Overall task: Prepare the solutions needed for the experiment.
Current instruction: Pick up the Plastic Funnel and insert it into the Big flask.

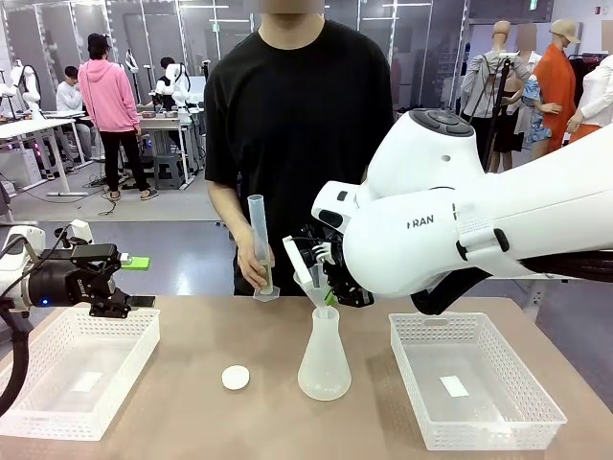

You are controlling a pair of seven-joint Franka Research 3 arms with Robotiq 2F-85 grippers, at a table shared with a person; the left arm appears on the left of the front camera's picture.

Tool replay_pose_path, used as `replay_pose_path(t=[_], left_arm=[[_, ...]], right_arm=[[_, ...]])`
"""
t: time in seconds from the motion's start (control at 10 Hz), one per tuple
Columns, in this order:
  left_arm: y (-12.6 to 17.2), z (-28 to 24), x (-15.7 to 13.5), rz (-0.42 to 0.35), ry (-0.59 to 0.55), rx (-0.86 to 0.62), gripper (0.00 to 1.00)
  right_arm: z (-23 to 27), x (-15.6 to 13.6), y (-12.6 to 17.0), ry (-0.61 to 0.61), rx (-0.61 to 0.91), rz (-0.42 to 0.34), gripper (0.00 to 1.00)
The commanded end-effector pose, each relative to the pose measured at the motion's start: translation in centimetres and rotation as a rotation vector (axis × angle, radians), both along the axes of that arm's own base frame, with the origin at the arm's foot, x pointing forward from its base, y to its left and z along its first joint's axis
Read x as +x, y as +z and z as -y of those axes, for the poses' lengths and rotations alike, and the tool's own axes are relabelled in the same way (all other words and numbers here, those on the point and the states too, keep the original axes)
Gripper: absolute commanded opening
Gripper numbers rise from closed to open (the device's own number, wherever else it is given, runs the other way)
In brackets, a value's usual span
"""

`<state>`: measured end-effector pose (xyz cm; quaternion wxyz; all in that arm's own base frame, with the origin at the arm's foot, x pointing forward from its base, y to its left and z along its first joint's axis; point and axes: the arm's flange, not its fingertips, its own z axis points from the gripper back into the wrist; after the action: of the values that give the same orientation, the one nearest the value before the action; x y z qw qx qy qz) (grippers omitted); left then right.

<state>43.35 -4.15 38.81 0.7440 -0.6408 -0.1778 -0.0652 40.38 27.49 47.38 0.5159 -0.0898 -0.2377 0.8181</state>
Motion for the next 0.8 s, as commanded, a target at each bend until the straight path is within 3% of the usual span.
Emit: replay_pose_path(t=[0.0,0.5,0.7], left_arm=[[0.3,0.2,0.1,0.009,0.011,-0.034,1.00],[0.3,0.2,0.1,0.009,0.011,-0.034,1.00],[0.3,0.2,0.1,0.009,0.011,-0.034,1.00]], right_arm=[[0.8,0.4,-0.9,0.026,0.027,0.006,0.04],[0.9,0.4,-2.0,0.028,0.017,-0.016,0.04],[0.9,0.0,-2.3,0.041,0.017,-0.020,0.24]])
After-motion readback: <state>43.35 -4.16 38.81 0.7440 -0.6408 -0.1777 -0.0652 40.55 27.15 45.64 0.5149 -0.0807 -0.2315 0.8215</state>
